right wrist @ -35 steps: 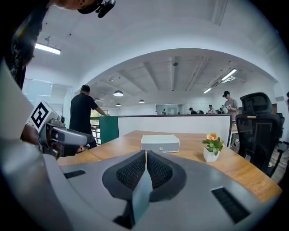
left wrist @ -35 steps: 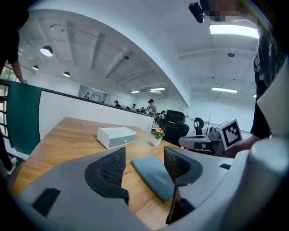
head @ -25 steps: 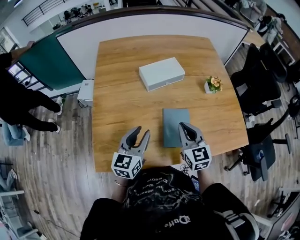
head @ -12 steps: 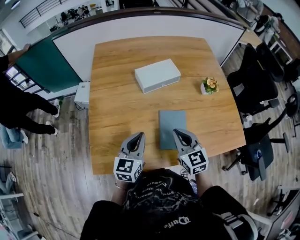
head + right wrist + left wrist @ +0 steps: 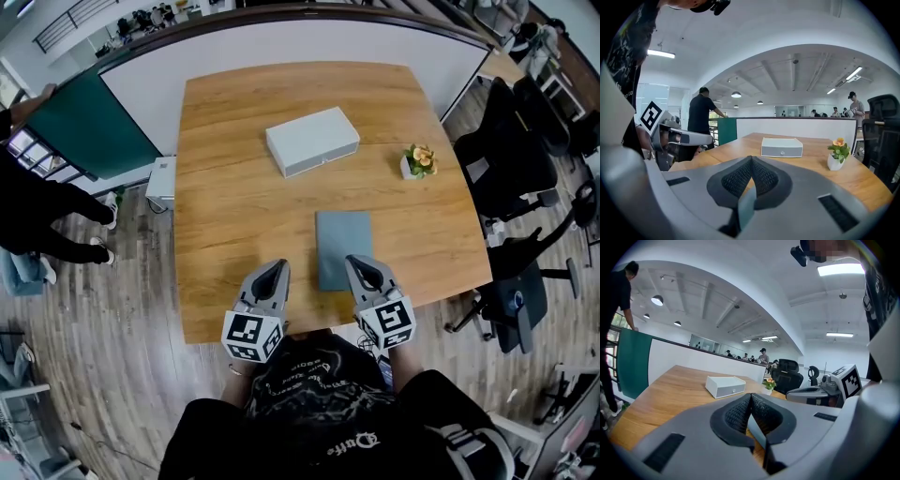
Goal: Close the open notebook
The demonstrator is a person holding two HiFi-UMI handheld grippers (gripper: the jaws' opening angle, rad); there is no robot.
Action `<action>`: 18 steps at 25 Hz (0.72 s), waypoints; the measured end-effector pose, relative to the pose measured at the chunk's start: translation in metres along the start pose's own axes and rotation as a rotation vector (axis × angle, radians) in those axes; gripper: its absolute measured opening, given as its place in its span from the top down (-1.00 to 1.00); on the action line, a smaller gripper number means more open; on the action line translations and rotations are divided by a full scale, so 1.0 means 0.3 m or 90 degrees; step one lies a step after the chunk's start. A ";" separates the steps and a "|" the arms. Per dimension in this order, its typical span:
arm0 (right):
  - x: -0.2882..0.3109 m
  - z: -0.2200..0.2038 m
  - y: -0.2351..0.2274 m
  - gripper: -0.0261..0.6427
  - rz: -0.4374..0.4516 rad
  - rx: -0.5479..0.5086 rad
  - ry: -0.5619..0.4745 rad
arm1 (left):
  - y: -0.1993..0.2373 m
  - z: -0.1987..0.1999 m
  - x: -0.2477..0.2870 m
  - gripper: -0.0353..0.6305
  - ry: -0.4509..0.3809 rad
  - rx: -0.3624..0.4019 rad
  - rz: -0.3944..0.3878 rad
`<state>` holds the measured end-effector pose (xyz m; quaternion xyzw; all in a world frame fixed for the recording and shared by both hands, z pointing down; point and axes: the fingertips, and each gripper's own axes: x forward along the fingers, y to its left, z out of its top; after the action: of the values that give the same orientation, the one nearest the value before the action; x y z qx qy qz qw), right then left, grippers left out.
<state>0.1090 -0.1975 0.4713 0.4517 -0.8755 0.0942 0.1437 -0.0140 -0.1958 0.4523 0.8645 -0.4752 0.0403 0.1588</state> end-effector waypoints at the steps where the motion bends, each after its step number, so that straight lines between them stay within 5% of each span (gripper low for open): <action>1: 0.000 0.002 0.000 0.90 -0.004 -0.002 -0.002 | 0.003 -0.002 -0.001 0.83 0.001 0.000 0.002; 18: -0.022 -0.009 -0.010 0.91 -0.036 -0.017 -0.010 | -0.004 -0.014 -0.003 0.83 0.003 0.010 -0.007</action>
<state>0.1154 -0.1933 0.4719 0.4750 -0.8646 0.0749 0.1456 -0.0133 -0.1931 0.4557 0.8684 -0.4693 0.0453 0.1537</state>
